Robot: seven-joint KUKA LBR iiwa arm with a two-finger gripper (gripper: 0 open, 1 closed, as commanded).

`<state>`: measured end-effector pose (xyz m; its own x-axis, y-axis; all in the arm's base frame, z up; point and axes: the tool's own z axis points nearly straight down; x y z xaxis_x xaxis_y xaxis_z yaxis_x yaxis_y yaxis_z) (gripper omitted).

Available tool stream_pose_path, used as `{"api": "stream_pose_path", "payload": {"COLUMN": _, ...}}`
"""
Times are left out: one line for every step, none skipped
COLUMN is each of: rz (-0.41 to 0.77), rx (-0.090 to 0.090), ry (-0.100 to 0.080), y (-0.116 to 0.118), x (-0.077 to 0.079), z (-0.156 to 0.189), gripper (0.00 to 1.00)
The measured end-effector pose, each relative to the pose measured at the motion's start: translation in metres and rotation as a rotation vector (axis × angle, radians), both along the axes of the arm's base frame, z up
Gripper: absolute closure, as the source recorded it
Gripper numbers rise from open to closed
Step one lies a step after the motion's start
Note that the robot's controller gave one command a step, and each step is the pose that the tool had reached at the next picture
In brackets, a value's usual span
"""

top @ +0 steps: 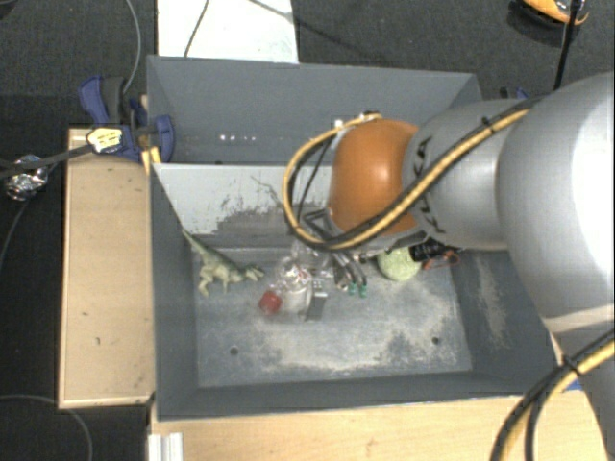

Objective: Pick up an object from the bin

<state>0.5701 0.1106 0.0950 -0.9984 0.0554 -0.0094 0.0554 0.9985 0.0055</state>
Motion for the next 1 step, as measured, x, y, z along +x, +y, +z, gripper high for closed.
{"api": "stream_pose_path", "payload": {"rz": 0.179, "rx": 0.002, "ry": -0.015, "y": 0.0204, "x": -0.0006, "z": -0.0107, "gripper": 1.0}}
